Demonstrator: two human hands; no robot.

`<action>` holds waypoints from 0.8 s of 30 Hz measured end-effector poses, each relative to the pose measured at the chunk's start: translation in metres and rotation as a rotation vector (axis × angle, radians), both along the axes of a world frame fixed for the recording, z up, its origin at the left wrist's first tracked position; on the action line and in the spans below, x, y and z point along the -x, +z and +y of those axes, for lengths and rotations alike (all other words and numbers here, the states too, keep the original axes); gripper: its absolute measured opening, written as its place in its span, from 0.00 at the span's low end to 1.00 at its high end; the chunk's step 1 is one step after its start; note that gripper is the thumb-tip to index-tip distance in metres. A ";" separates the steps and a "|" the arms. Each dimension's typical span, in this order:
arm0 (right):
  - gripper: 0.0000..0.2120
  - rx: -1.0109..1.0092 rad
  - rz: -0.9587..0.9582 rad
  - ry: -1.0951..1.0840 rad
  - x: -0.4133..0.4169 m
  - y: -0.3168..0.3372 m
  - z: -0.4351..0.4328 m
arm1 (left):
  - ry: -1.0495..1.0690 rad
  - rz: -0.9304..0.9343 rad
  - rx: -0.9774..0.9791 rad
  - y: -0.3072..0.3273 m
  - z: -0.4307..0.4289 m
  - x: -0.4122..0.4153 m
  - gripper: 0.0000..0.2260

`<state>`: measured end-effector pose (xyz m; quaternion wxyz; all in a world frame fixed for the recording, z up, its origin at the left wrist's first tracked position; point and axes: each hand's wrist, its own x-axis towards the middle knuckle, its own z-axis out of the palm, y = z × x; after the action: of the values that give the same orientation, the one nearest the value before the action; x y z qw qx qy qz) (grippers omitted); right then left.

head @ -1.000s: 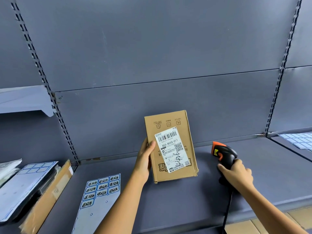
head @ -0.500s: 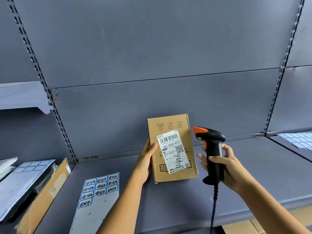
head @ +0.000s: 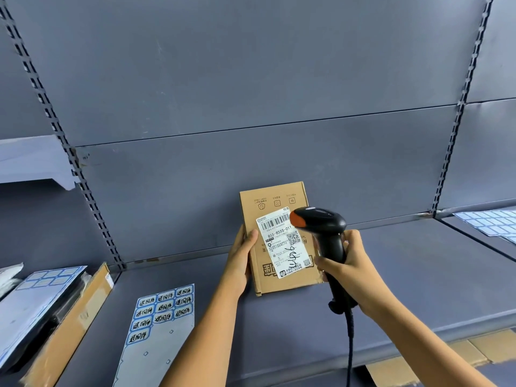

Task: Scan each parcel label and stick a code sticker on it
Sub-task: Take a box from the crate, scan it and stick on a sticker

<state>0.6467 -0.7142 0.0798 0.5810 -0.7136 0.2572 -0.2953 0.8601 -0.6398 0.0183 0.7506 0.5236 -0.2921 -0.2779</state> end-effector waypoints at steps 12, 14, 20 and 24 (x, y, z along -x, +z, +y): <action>0.15 0.122 0.092 0.010 -0.004 0.001 0.013 | 0.011 -0.084 -0.076 0.007 0.010 0.007 0.21; 0.15 0.117 0.102 0.004 -0.005 0.000 0.013 | 0.004 -0.073 -0.068 0.006 0.010 0.005 0.21; 0.14 0.107 0.102 0.021 -0.001 -0.002 0.011 | -0.006 -0.063 -0.080 0.006 0.006 0.004 0.22; 0.14 0.104 0.109 0.032 0.002 -0.003 0.011 | 0.003 -0.054 -0.076 0.005 0.005 0.004 0.21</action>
<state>0.6450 -0.7036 0.0764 0.5329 -0.7618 0.2611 -0.2598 0.8561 -0.6349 0.0236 0.7223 0.5596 -0.3006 -0.2733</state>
